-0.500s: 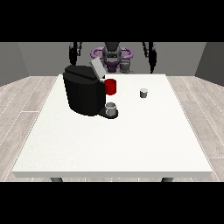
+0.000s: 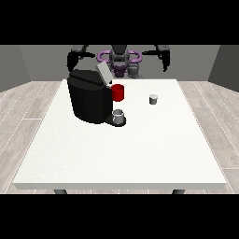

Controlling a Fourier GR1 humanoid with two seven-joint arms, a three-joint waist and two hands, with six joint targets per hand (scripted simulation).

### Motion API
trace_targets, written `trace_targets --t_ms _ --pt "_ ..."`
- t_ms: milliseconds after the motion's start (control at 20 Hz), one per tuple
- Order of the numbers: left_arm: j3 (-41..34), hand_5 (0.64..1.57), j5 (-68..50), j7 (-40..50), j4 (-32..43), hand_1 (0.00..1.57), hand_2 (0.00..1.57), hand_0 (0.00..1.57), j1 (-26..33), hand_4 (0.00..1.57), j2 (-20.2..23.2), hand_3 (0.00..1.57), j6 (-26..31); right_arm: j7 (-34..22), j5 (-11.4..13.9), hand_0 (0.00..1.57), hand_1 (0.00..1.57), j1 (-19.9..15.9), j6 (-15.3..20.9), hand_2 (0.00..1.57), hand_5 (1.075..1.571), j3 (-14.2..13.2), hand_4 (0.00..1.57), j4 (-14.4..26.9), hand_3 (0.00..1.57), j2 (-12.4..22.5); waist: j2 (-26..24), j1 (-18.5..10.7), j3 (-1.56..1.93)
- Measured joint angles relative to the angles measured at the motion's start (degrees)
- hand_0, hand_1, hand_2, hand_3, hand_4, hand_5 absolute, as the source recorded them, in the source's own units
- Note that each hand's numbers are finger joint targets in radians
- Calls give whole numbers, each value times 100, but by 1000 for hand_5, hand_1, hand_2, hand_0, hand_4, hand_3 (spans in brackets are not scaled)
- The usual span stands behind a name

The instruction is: Insert the coffee pod into the coffee machine and close the lid

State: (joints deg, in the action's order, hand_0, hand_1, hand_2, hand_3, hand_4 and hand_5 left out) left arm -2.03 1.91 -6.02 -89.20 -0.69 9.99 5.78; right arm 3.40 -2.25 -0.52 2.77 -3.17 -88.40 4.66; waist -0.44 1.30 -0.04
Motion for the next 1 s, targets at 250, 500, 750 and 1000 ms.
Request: trace_targets --t_ms 250,500,750,1000 --pt "-329 1571 4 299 399 0 0 0 -565 0 446 0 213 268 80 0 0 -82 193 0 1571 62 169 -15 0 -220 213 214 4" --pt "-541 1571 78 323 1179 0 0 0 -1048 0 700 0 370 171 126 0 0 -208 285 0 1571 212 168 -206 0 -305 407 448 4" --pt "-706 1571 278 145 2053 0 0 0 -1472 0 876 0 335 314 138 0 0 -293 346 0 1571 350 233 -275 0 -366 728 630 2" --pt "-703 1571 574 36 2812 0 0 0 -1853 0 926 0 228 264 92 0 0 -440 327 0 1571 313 340 -163 0 -366 838 640 3"
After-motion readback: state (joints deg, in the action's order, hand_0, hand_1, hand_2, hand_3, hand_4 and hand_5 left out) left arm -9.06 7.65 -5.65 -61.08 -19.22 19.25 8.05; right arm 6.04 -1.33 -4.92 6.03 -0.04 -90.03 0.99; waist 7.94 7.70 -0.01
